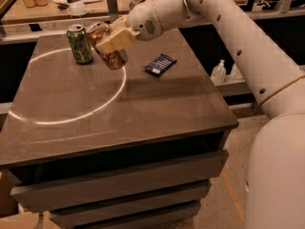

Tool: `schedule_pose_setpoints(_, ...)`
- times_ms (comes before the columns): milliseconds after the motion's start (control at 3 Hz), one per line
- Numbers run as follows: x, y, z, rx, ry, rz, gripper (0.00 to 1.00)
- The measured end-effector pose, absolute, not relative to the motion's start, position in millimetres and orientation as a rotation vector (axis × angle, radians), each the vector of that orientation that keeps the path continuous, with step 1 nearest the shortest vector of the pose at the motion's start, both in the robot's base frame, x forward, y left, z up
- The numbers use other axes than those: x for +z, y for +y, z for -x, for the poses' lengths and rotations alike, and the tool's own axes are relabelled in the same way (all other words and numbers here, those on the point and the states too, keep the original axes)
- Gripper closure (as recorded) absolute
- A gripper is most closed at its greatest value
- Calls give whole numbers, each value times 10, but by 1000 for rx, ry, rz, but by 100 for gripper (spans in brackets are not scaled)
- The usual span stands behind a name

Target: Place orange can upright

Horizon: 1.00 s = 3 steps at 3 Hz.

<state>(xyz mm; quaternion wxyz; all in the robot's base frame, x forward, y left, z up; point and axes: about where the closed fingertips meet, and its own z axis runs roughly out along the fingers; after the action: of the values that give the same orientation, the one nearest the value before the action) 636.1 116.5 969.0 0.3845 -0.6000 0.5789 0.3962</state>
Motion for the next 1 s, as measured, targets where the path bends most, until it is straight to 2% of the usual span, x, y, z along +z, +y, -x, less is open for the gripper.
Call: schedule_pose_setpoints(1000,9231,1091,-6276,1227,1349,1446,100)
